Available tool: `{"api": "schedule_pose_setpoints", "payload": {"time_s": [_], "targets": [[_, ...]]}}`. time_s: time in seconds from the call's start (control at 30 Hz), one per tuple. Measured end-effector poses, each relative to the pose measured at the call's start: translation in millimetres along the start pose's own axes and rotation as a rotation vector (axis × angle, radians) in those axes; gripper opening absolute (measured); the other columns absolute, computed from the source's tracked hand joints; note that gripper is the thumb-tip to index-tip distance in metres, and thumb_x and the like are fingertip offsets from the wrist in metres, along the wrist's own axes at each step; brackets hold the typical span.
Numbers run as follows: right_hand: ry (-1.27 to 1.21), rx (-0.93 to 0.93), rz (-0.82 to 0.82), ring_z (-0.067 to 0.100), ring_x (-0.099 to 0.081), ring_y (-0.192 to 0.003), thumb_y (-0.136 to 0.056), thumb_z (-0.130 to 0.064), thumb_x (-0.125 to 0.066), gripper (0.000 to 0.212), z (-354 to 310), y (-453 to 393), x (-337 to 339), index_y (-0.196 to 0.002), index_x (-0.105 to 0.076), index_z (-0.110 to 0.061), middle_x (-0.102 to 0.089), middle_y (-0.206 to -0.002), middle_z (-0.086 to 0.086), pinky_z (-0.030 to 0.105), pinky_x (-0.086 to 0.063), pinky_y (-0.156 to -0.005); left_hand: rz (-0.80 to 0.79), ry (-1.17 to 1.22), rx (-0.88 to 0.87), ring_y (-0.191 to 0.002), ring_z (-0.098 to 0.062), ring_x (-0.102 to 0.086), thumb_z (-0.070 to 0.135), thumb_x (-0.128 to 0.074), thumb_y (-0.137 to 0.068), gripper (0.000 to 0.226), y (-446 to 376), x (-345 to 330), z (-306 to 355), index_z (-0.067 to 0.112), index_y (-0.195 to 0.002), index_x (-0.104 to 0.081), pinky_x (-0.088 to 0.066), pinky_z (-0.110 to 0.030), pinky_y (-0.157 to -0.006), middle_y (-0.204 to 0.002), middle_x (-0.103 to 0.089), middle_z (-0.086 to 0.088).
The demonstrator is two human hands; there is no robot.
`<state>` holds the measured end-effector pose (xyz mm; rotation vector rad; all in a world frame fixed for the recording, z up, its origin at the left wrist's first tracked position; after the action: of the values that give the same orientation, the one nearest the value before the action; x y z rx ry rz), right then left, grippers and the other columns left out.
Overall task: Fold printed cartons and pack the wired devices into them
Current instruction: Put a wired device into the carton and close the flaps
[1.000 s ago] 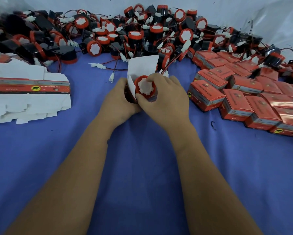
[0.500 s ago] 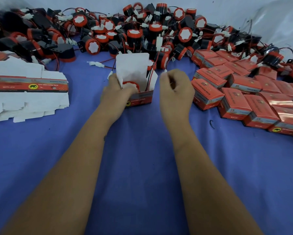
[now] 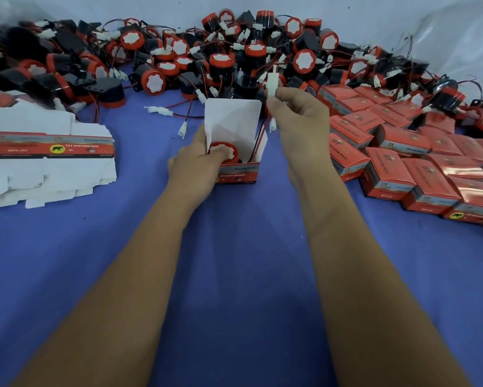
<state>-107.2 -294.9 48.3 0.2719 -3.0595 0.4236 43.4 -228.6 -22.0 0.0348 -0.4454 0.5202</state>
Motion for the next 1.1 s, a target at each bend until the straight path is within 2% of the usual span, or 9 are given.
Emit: {"api": "schedule_pose_setpoints", "payload": {"time_s": [0.07, 0.17, 0.27, 0.43, 0.53, 0.67, 0.83, 0.97, 1.1], "targets": [[-0.046, 0.066, -0.098, 0.010, -0.047, -0.058, -0.091, 0.006, -0.051, 0.021, -6.2, 5.2, -4.5, -0.089, -0.067, -0.007, -0.055, -0.067, 0.005, 0.019, -0.044, -0.058, 0.047, -0.012, -0.013, -0.118, -0.023, -0.055, 0.045, -0.052, -0.090, 0.051, 1.4, 0.7, 1.8, 0.041, -0.139, -0.040, -0.038, -0.046, -0.108, -0.111, -0.059, 0.015], [-0.070, 0.042, -0.239, 0.008, -0.051, -0.050, -0.087, 0.010, -0.046, 0.026, -10.1, 11.7, -15.2, -0.075, -0.065, -0.002, -0.058, -0.056, 0.006, 0.014, -0.041, -0.052, 0.086, 0.049, 0.007, -0.113, -0.024, -0.058, 0.043, -0.054, -0.090, 0.044, 4.5, 1.3, 1.2, 0.031, -0.132, -0.045, -0.046, -0.049, -0.100, -0.111, -0.061, 0.011], [-0.002, 0.062, -0.243, 0.004, -0.055, -0.057, -0.097, -0.012, -0.053, 0.029, -9.8, 11.8, -17.2, -0.078, -0.067, 0.005, -0.066, -0.067, 0.009, 0.015, -0.046, -0.062, 0.056, 0.043, 0.017, -0.111, -0.020, -0.058, 0.042, -0.055, -0.094, 0.027, 4.4, 1.0, 1.2, 0.034, -0.119, -0.054, -0.046, -0.046, -0.101, -0.108, -0.065, 0.013], [0.366, 0.148, -0.239, 0.005, -0.061, -0.073, -0.087, -0.007, -0.068, 0.007, 1.2, 7.7, -20.9, -0.088, -0.071, -0.014, -0.069, -0.079, -0.003, 0.020, -0.049, -0.072, 0.009, 0.004, -0.031, -0.109, -0.011, -0.059, 0.044, -0.051, -0.091, 0.022, 6.0, 1.4, 6.7, 0.044, -0.113, -0.054, -0.039, -0.047, -0.108, -0.096, -0.064, 0.022], [0.589, 0.245, -0.199, 0.011, -0.051, -0.094, -0.088, -0.019, -0.070, 0.022, 10.1, 8.1, -24.1, -0.109, -0.065, -0.026, -0.069, -0.087, -0.005, 0.014, -0.029, -0.093, 0.010, 0.017, -0.035, -0.107, -0.008, -0.059, 0.039, -0.050, -0.094, 0.017, 6.1, 1.5, 6.6, 0.050, -0.108, -0.051, -0.038, -0.046, -0.108, -0.094, -0.064, 0.025], [0.731, 0.355, -0.092, 0.019, -0.043, -0.110, -0.088, -0.021, -0.068, 0.030, 13.7, 8.9, -18.6, -0.117, -0.060, -0.027, -0.067, -0.090, -0.008, 0.001, -0.009, -0.086, 0.031, 0.020, -0.026, -0.104, -0.004, -0.058, 0.038, -0.052, -0.095, 0.016, 4.5, 1.0, 4.8, 0.050, -0.106, -0.050, -0.039, -0.044, -0.108, -0.093, -0.064, 0.026], [0.913, 0.439, -0.124, 0.023, -0.044, -0.107, -0.088, -0.024, -0.069, 0.027, 19.2, 15.2, -14.0, -0.114, -0.068, -0.028, -0.064, -0.097, -0.005, 0.013, -0.015, -0.084, 0.031, 0.043, -0.016, -0.107, -0.007, -0.058, 0.040, -0.055, -0.094, 0.013, 3.4, 0.6, 3.3, 0.049, -0.103, -0.053, -0.038, -0.044, -0.108, -0.096, -0.064, 0.025], [0.817, 0.495, -0.143, 0.029, -0.045, -0.101, -0.089, -0.010, -0.067, 0.016, 20.7, 22.3, -19.2, -0.102, -0.077, -0.009, -0.054, -0.105, 0.010, 0.035, -0.040, -0.085, 0.035, 0.029, -0.014, -0.107, -0.006, -0.057, 0.040, -0.054, -0.095, 0.014, 4.6, 1.0, 3.0, 0.053, -0.096, -0.049, -0.039, -0.043, -0.109, -0.093, -0.062, 0.028], [0.766, 0.478, -0.216, 0.031, -0.045, -0.114, -0.090, 0.003, -0.058, 0.022, 22.6, 22.4, -24.4, -0.103, -0.076, -0.002, -0.051, -0.127, 0.014, 0.023, -0.038, -0.090, 0.007, -0.016, 0.016, -0.108, -0.011, -0.055, 0.042, -0.049, -0.096, 0.019, 2.3, -0.1, 1.7, 0.049, -0.113, -0.045, -0.036, -0.042, -0.110, -0.094, -0.058, 0.027]]}}
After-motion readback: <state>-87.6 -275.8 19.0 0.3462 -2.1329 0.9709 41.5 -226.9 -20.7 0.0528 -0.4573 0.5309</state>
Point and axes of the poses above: each hand's wrist, its own y-axis away from the middle knuckle, its own x-axis out of the back of the hand, z = x × y, the point moved 4 cm from there along -y, towards the middle knuckle
